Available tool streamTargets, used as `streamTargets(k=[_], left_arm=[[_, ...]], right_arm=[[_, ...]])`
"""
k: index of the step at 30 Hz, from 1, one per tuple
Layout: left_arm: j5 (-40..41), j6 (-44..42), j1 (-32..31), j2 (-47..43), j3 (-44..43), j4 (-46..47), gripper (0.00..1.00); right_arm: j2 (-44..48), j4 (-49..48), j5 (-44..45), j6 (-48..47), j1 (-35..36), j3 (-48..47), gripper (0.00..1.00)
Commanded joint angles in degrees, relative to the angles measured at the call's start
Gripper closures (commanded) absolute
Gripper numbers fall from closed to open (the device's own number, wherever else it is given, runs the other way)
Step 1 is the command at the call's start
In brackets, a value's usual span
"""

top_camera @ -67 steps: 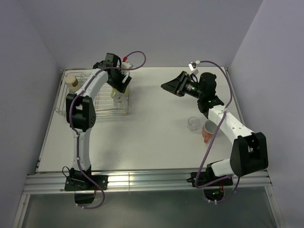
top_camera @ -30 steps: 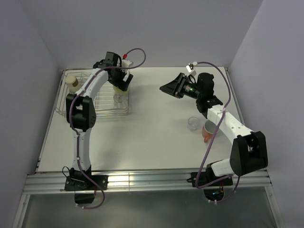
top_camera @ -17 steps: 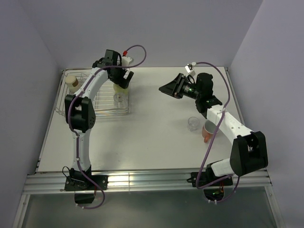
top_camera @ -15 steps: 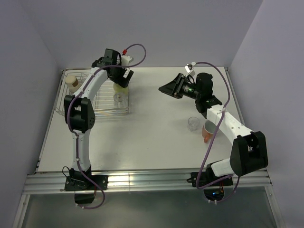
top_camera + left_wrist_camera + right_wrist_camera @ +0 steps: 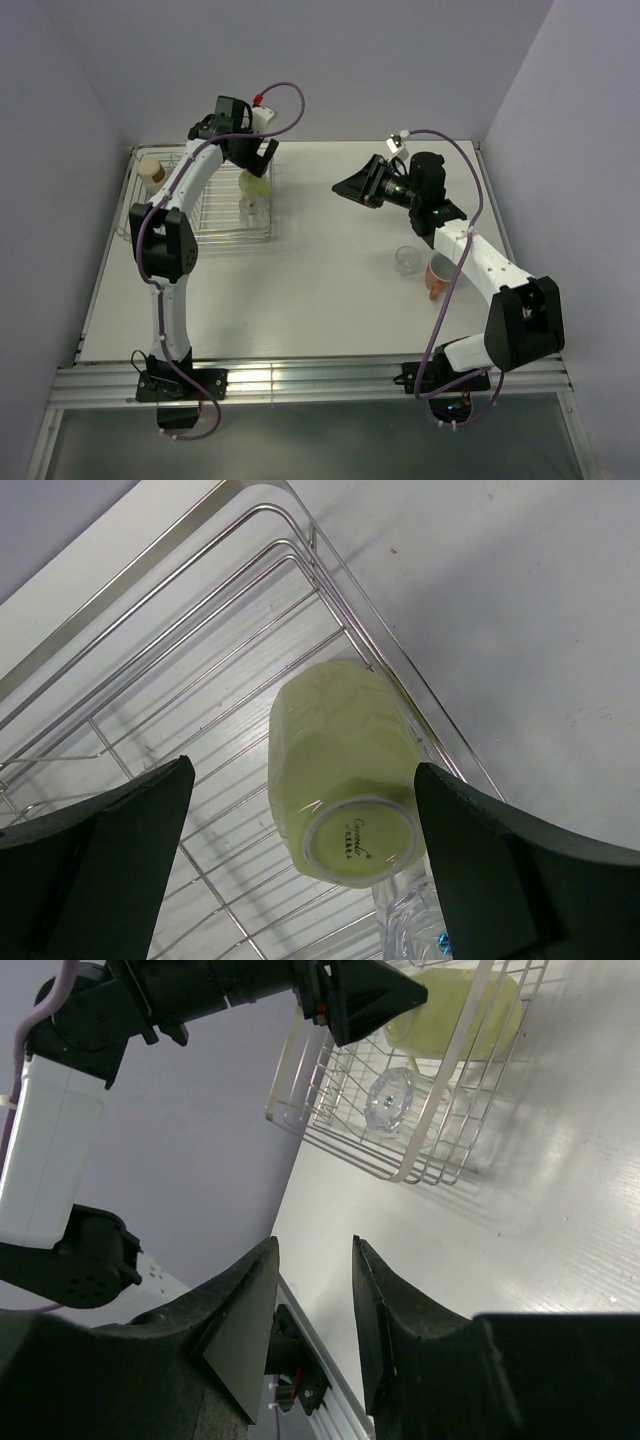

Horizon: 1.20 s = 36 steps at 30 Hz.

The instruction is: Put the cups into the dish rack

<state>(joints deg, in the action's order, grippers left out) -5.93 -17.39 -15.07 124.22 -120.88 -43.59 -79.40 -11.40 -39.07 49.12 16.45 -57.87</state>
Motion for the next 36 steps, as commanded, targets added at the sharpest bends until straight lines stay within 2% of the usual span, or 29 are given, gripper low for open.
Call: streamTargets(k=[1,15,23,36], left_arm=[[0.2,1.5,0.0,-5.2,0.0,0.2,0.01],[-2.1,2.4,-0.4,-8.2,8.1,-0.6,0.04],[-1.7,2.3,-0.8,-7.0,8.8,-0.3,0.07],[-1.1,2.0,-0.8,-1.9,2.1,-3.2,0.25]], right_arm=[[1.7,0.1,1.0,-1.5,0.8,-2.8,0.57],[3.0,0.9,1.9,-1.8,1.3,-2.0,0.57],[2.8,0.9,1.9,-2.1,1.3,-1.7,0.57],[1.5,1.8,1.9,-3.1,1.3,-2.7,0.57]])
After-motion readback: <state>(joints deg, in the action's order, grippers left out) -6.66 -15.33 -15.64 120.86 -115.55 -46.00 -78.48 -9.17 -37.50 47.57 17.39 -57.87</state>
